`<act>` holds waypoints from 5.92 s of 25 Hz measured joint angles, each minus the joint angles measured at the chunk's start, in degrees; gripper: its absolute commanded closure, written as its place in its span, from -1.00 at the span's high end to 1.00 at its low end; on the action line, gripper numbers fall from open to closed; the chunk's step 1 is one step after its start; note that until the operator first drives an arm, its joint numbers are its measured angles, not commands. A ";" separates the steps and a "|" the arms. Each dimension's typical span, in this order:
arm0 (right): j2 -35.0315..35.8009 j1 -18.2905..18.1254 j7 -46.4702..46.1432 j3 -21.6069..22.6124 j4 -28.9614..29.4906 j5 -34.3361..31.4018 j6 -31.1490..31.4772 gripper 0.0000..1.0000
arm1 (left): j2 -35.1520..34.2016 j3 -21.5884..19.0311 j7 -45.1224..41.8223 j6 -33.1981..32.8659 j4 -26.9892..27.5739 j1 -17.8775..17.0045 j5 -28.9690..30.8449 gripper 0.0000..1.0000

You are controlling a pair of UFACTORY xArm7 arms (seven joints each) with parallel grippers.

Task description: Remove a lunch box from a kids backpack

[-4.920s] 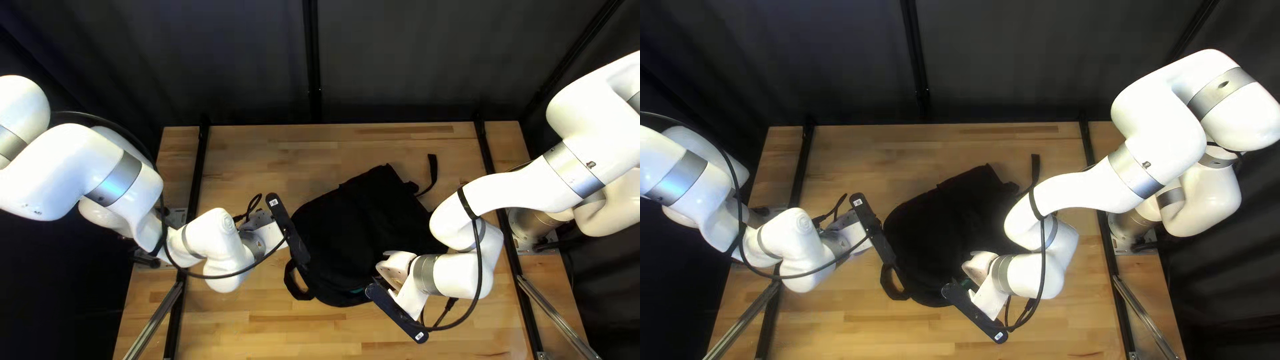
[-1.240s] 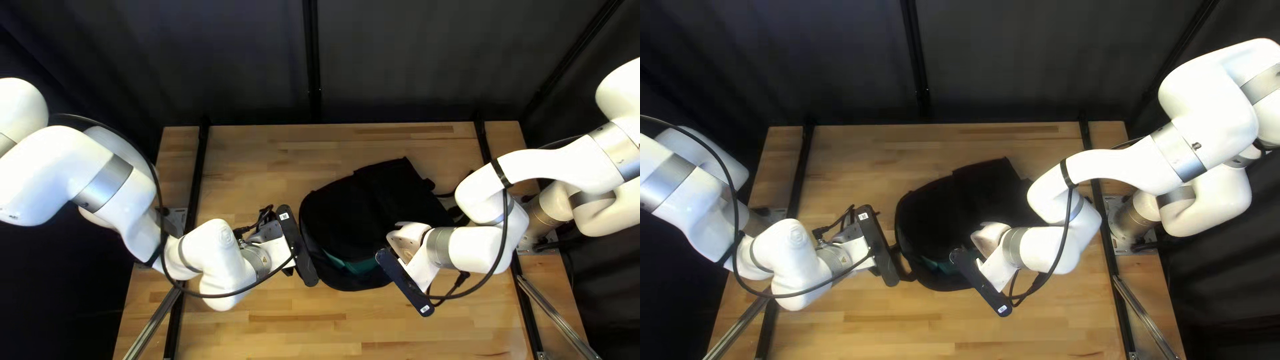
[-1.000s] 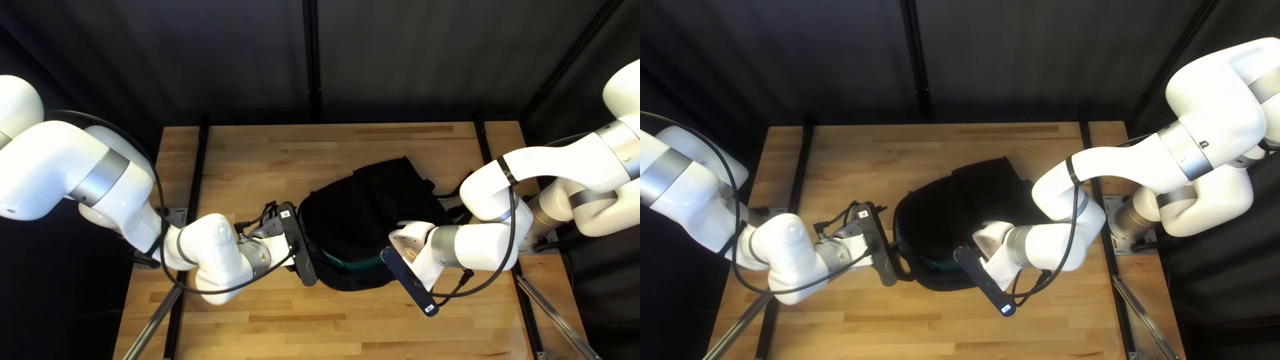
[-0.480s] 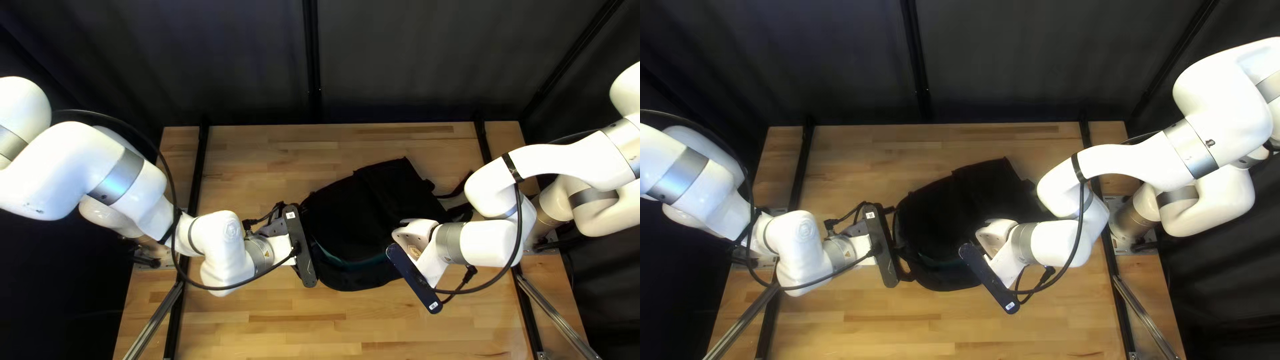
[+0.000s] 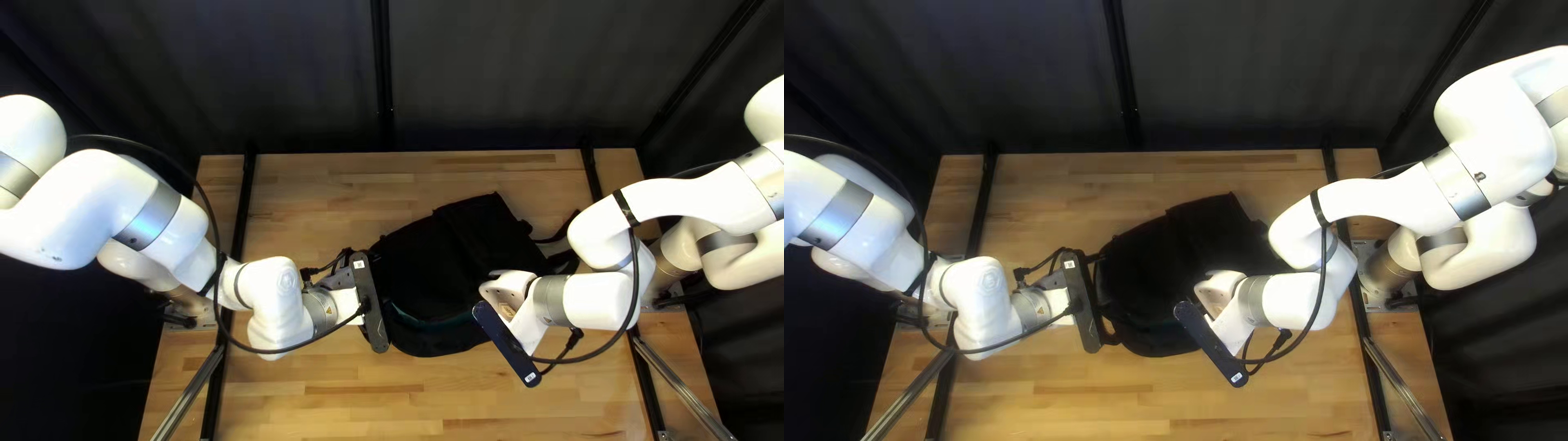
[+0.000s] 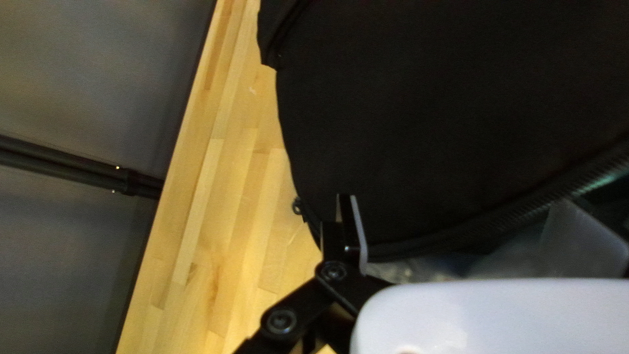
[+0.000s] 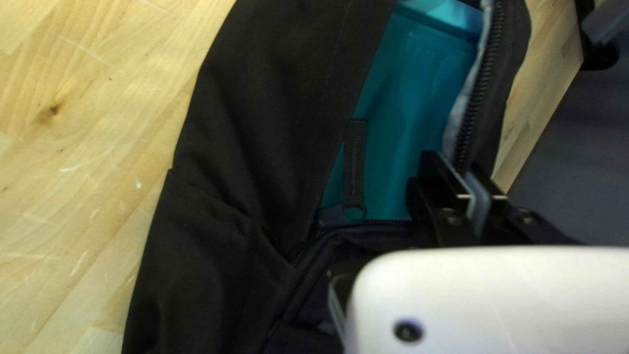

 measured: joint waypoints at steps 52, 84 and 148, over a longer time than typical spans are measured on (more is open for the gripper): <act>16.81 4.38 48.54 10.83 17.51 -22.59 24.79 1.00 | -1.93 2.27 6.94 -1.50 2.75 1.43 -5.34 -1.00; 19.90 0.05 57.30 6.02 17.55 -27.70 22.03 -1.00 | -2.88 1.87 7.06 -1.19 2.90 1.09 -5.68 1.00; -0.94 -2.80 67.01 2.69 -3.79 -25.16 17.62 -1.00 | 2.88 0.31 -9.83 -2.18 -1.61 0.53 9.52 1.00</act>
